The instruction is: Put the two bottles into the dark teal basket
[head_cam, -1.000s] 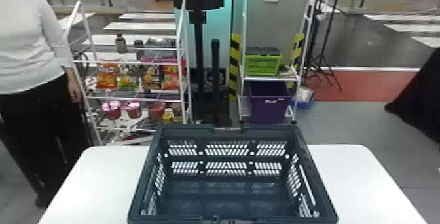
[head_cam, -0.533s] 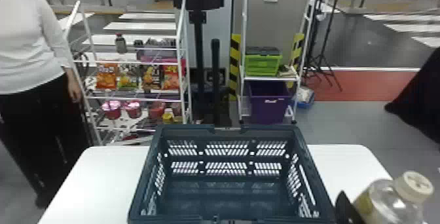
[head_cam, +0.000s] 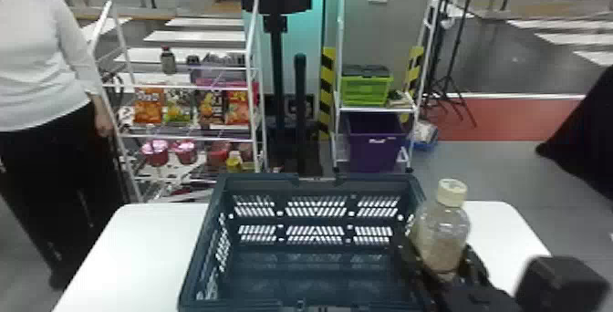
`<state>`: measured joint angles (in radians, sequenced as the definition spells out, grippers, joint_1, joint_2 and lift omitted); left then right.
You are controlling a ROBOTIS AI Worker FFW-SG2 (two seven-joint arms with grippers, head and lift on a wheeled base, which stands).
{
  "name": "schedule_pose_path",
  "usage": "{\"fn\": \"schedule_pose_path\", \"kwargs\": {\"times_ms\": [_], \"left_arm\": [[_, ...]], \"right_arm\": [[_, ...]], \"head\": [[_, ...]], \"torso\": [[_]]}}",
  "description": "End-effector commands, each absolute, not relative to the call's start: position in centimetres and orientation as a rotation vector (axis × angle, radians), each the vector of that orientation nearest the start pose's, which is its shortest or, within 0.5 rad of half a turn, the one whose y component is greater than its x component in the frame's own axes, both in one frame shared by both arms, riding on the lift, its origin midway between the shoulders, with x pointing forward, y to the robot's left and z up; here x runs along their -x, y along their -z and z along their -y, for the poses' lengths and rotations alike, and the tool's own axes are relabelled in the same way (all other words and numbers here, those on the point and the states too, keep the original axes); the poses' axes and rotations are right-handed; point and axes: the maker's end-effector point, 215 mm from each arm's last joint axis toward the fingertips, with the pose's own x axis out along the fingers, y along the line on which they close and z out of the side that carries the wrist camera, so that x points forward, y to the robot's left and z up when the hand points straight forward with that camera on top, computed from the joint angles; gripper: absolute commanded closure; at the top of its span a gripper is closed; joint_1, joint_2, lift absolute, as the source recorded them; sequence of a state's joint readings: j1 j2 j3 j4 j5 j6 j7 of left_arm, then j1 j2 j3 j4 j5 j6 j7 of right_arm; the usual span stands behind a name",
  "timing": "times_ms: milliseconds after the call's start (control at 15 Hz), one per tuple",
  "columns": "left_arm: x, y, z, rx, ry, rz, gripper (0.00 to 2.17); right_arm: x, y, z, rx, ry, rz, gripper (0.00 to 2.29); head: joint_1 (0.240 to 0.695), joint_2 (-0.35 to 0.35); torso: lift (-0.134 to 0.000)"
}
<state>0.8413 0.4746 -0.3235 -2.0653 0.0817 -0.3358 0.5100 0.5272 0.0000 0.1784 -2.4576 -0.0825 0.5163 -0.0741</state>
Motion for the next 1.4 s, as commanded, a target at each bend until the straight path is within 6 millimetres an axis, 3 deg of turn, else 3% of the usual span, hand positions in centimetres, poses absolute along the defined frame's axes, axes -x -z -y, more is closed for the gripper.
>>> {"fn": "schedule_pose_path", "kwargs": {"times_ms": [0,200,467,667,1000,1333], "left_arm": [[-29.6,38.8,-19.9,-0.027,0.021,-0.098,2.15],[-29.7,39.2,-19.8,-0.015,0.020,-0.099,2.15],[-29.7,39.2,-19.4,0.003,0.024,-0.088,2.15],[-29.5,39.4,-19.4,0.011,0.021,-0.085,2.15],[-29.4,39.5,-19.3,0.016,0.016,-0.088,2.15],[-29.6,39.5,-19.3,0.016,0.012,-0.085,2.15]], "right_arm": [[-44.5,28.7,12.3,-0.104,-0.153,-0.270,1.66],[-46.4,29.2,11.3,-0.062,-0.159,-0.349,1.66],[-47.6,31.8,8.4,0.002,-0.228,-0.494,1.66],[-48.1,34.6,8.5,0.070,-0.236,-0.632,1.66],[-50.0,37.0,6.7,0.084,-0.298,-0.737,1.66],[-51.1,38.8,6.4,0.112,-0.306,-0.800,1.65]], "head": [[0.499,0.000],[0.499,0.000],[0.499,0.000],[0.499,0.000],[0.499,0.000],[0.499,0.000]], "torso": [[0.000],[0.000],[0.000],[0.000],[0.000],[0.000]]}}
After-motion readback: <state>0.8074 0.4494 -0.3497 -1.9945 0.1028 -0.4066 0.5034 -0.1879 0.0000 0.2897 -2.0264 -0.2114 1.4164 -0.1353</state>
